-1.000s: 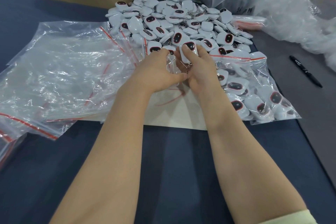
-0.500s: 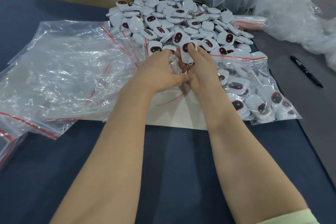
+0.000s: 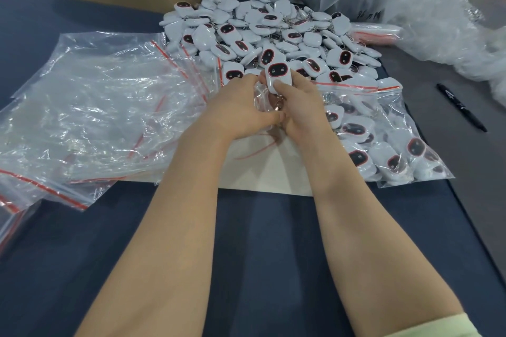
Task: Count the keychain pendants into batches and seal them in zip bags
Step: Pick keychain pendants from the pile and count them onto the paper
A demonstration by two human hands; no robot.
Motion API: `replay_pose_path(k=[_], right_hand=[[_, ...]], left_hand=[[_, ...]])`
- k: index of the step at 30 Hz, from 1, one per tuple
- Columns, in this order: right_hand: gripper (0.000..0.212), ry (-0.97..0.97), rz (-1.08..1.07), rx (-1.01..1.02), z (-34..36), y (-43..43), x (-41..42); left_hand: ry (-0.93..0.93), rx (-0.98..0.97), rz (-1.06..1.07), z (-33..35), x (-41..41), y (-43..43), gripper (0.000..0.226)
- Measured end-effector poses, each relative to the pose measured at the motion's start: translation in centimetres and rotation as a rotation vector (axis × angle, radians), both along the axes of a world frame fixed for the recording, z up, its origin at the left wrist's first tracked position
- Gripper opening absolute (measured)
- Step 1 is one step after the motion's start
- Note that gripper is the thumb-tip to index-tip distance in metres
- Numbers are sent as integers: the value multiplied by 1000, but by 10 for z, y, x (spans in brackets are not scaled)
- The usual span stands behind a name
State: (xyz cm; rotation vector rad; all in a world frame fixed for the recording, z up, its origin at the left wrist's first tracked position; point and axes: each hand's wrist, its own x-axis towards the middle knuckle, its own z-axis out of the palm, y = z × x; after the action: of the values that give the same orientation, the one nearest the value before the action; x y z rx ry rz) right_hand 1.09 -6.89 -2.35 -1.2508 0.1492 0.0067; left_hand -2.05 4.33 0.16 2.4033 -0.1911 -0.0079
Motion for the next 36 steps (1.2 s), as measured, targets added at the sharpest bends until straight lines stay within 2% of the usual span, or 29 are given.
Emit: replay_pose_path(k=[5, 10, 15, 18, 23, 26, 28, 30, 33, 36], right_hand=[[32, -88, -17, -197, 2, 1, 0], [31, -108, -24, -274, 16, -8, 0], [26, -68, 23, -612, 29, -20, -2], [16, -111, 141, -716, 30, -17, -6], [43, -71, 365, -657, 23, -10, -6], [38, -74, 222, -613, 22, -10, -4], [30, -157, 56, -717, 18, -9, -1], [31, -223, -16, -813, 12, -5, 1], [48, -236, 56, -836, 4, 3, -2], [45, -262, 170, -915, -6, 8, 3]], left_hand=[[-16, -30, -5, 0, -1, 1, 60], [-11, -16, 11, -4, 3, 2, 86], [-24, 17, 13, -2, 3, 2, 95], [5, -17, -3, -1, 2, 1, 88], [2, -53, 7, 1, -1, 4, 69], [-25, 9, 25, 0, 1, 3, 69], [-29, 21, 30, -2, 3, 2, 75], [-28, 32, 33, -2, 3, 2, 75], [-2, 55, 19, -2, 4, 5, 61], [56, 53, -14, -2, 3, 7, 53]])
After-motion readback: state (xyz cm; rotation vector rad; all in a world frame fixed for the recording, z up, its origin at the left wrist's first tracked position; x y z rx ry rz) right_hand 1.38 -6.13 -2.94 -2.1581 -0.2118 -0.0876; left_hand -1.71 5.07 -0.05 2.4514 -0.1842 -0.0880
